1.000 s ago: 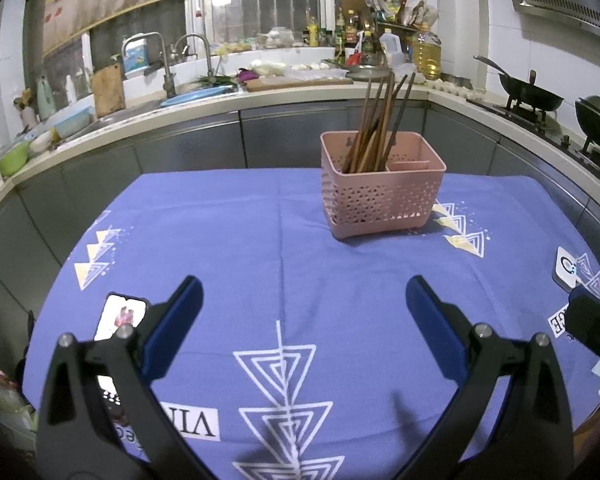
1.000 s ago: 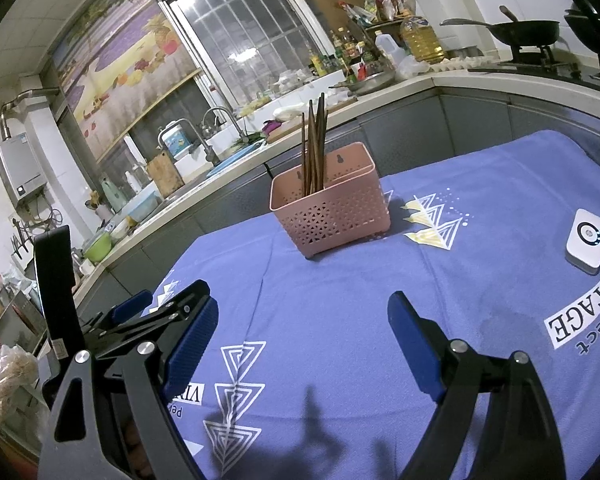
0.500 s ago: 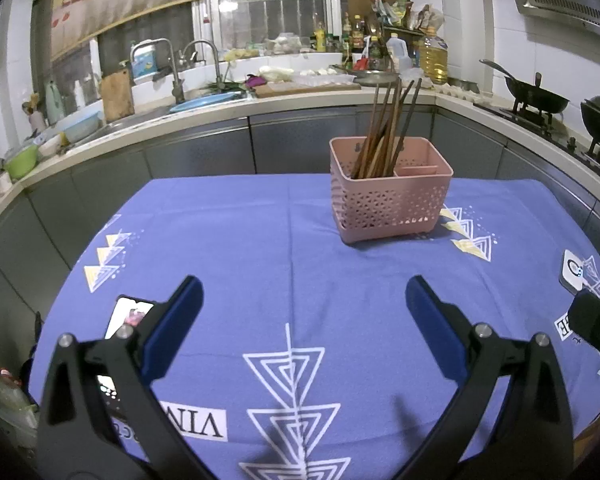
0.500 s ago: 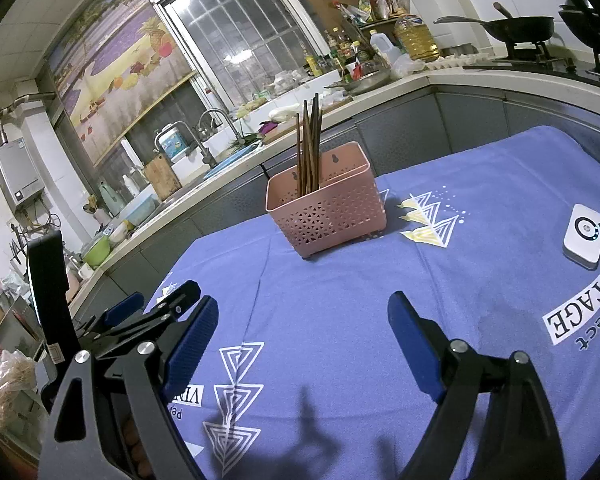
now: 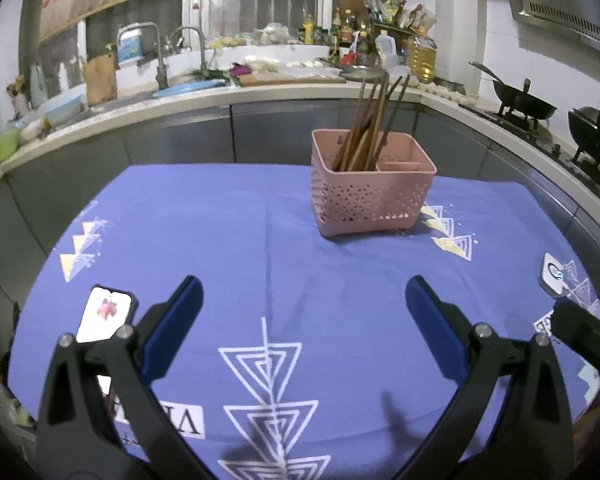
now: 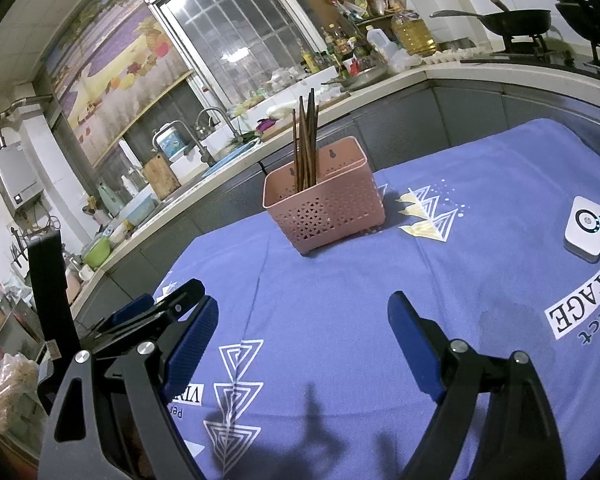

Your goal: Organize utensils

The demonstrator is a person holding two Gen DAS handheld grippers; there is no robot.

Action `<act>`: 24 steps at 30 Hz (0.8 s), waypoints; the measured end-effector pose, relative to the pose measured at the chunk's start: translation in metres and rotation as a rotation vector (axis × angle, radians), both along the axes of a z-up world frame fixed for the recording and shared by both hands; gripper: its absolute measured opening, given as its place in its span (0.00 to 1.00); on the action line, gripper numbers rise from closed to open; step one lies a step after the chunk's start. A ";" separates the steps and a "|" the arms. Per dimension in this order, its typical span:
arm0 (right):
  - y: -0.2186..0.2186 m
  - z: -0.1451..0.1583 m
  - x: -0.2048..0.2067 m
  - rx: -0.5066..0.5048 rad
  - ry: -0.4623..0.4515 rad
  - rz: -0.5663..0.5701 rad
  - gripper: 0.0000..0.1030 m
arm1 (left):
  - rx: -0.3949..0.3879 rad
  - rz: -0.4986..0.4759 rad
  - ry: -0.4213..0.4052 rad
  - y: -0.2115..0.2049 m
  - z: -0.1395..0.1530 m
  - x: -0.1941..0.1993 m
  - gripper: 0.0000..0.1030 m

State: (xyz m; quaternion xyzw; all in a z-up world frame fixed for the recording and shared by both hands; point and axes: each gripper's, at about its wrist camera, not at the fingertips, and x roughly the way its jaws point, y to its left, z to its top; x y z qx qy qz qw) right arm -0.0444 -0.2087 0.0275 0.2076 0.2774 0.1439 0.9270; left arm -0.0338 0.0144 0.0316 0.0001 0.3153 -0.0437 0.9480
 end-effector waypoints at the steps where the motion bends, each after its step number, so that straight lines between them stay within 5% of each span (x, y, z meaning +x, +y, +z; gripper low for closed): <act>1: -0.001 0.000 0.000 0.002 0.002 0.001 0.83 | -0.003 -0.002 0.006 -0.001 -0.001 0.001 0.94; 11: 0.000 -0.001 0.002 0.006 0.008 0.005 0.83 | -0.020 -0.014 0.036 0.000 -0.001 0.006 0.94; 24: 0.002 -0.001 0.003 0.011 0.014 0.004 0.87 | 0.059 0.025 0.000 -0.005 -0.001 0.004 0.94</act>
